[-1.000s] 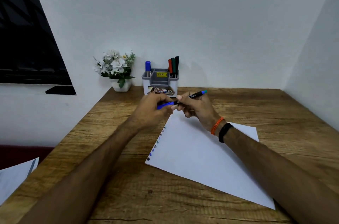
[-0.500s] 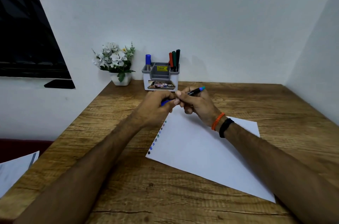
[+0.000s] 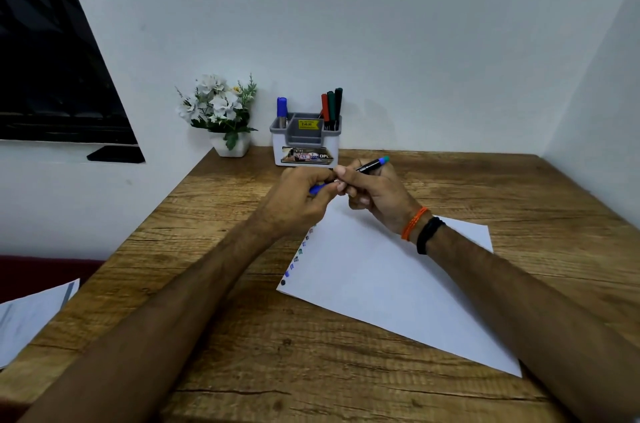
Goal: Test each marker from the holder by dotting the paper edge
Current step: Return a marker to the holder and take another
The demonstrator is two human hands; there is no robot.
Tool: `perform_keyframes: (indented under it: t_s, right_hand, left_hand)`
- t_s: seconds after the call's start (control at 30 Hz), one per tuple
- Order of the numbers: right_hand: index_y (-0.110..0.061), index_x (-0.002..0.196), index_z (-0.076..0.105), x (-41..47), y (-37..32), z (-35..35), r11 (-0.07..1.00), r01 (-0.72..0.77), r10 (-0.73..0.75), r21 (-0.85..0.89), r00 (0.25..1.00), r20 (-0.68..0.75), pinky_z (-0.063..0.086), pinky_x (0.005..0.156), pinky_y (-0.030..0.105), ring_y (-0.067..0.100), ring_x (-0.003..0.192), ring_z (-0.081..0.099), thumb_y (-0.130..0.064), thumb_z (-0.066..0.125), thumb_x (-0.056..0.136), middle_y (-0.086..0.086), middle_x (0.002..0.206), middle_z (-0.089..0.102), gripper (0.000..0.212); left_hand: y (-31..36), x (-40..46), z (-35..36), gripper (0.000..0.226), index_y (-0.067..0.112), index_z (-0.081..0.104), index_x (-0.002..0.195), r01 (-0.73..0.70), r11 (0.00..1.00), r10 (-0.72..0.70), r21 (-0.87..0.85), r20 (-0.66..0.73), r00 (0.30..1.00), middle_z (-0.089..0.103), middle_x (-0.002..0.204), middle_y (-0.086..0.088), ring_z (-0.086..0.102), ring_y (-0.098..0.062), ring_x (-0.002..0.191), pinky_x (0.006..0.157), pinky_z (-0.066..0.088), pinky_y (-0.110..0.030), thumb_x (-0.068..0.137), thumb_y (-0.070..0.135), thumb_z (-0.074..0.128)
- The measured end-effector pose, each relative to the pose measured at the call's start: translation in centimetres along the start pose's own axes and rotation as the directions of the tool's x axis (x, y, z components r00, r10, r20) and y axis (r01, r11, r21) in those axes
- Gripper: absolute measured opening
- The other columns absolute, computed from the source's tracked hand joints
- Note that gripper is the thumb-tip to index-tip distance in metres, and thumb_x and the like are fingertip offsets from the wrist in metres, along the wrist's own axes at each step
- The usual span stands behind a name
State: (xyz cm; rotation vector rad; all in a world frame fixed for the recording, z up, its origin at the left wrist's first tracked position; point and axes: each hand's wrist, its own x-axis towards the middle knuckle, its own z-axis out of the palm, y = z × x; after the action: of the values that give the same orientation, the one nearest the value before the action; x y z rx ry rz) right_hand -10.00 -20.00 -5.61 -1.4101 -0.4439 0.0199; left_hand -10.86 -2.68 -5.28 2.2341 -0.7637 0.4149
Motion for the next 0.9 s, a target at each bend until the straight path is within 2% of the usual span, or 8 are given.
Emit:
perform_keyframes:
  t_s: [0.1, 0.23, 0.3, 0.4, 0.53, 0.6, 0.7, 0.9]
  right_hand:
    - [-0.004, 0.067, 0.060, -0.1, -0.1, -0.1, 0.999, -0.010, 0.010, 0.031, 1.000, -0.003, 0.029, 0.042, 0.019, 0.007, 0.038, 0.036, -0.008, 0.061, 0.093, 0.009, 0.060, 0.057, 0.025]
    - [-0.004, 0.073, 0.058, 0.1, 0.1, 0.0, 0.999, -0.006, 0.008, 0.050, 0.999, -0.043, 0.030, 0.043, 0.019, 0.010, 0.037, 0.036, -0.007, 0.063, 0.090, 0.012, 0.061, 0.053, 0.019]
    - [-0.003, 0.080, 0.061, 0.2, 0.3, -0.1, 0.998, -0.021, 0.025, 0.055, 0.997, -0.075, 0.029, 0.044, 0.020, 0.012, 0.039, 0.036, -0.012, 0.063, 0.084, 0.010, 0.055, 0.050, 0.010]
    - [-0.003, 0.093, 0.069, 0.0, 0.3, -0.6, 0.997, -0.069, 0.071, 0.046, 0.996, -0.059, 0.032, 0.045, 0.023, 0.014, 0.044, 0.041, -0.019, 0.053, 0.078, 0.010, 0.058, 0.056, 0.027]
    - [0.001, 0.100, 0.071, -0.3, 0.6, -0.9, 0.993, -0.109, 0.108, 0.036, 0.994, 0.028, 0.042, 0.049, 0.023, 0.017, 0.050, 0.050, -0.017, 0.043, 0.085, 0.020, 0.081, 0.072, 0.037]
    - [-0.001, 0.096, 0.072, -0.3, 0.8, -0.7, 0.993, -0.114, 0.114, -0.009, 0.993, 0.032, 0.045, 0.049, 0.022, 0.016, 0.051, 0.056, -0.016, 0.048, 0.090, 0.018, 0.082, 0.073, 0.029]
    - [0.001, 0.091, 0.067, -0.3, 0.7, -0.4, 0.979, -0.087, 0.086, -0.184, 0.996, -0.011, 0.046, 0.046, 0.021, 0.013, 0.048, 0.057, -0.010, 0.062, 0.092, 0.011, 0.071, 0.069, 0.013]
    - [0.004, 0.092, 0.070, 0.3, 0.2, 0.2, 0.944, -0.148, 0.179, -0.296, 0.981, 0.081, 0.051, 0.048, 0.024, 0.018, 0.053, 0.062, 0.000, 0.054, 0.092, 0.017, 0.072, 0.067, 0.017]
  left_hand:
    - [-0.1, -0.1, -0.1, 0.023, 0.033, 0.071, 0.103, 0.048, 0.997, -0.048, -0.056, 0.000, 0.999, 0.071, 0.080, 0.009, 0.064, -0.016, 0.069, 0.062, 0.057, -0.042, 0.094, 0.045, 0.054]
    - [0.0, -0.3, -0.3, 0.023, 0.037, 0.070, 0.107, 0.094, 0.994, -0.094, -0.056, -0.003, 0.996, 0.071, 0.088, 0.018, 0.063, -0.001, 0.077, 0.068, 0.056, -0.028, 0.089, 0.048, 0.060]
    - [-0.3, -0.4, -0.7, 0.031, 0.034, 0.069, 0.111, 0.175, 0.983, -0.172, -0.063, 0.050, 0.984, 0.071, 0.092, 0.016, 0.063, 0.000, 0.076, 0.067, 0.052, -0.024, 0.084, 0.050, 0.066]
    - [-1.5, -0.2, -1.5, 0.036, 0.031, 0.069, 0.110, 0.261, 0.965, -0.262, 0.019, 0.100, 0.960, 0.068, 0.099, 0.010, 0.055, 0.000, 0.077, 0.065, 0.042, -0.022, 0.080, 0.049, 0.071]
    - [-2.6, -0.1, -1.9, 0.032, 0.029, 0.071, 0.103, 0.342, 0.936, -0.348, 0.084, 0.087, 0.933, 0.065, 0.100, 0.011, 0.054, -0.006, 0.092, 0.077, 0.042, -0.028, 0.078, 0.049, 0.073]
    - [-2.8, -0.1, -1.8, 0.035, 0.028, 0.072, 0.104, 0.365, 0.922, -0.379, 0.127, 0.104, 0.920, 0.062, 0.100, 0.010, 0.050, -0.007, 0.092, 0.080, 0.042, -0.030, 0.077, 0.050, 0.073]
    - [-3.1, -0.1, -1.5, 0.033, 0.032, 0.073, 0.101, 0.370, 0.909, -0.398, 0.192, 0.130, 0.908, 0.064, 0.114, 0.010, 0.053, -0.010, 0.106, 0.091, 0.046, -0.036, 0.075, 0.053, 0.073]
    - [-3.2, -0.2, -1.2, 0.041, 0.035, 0.071, 0.102, 0.354, 0.898, -0.393, 0.262, 0.116, 0.912, 0.065, 0.122, 0.008, 0.056, -0.011, 0.109, 0.089, 0.045, -0.031, 0.070, 0.061, 0.073]
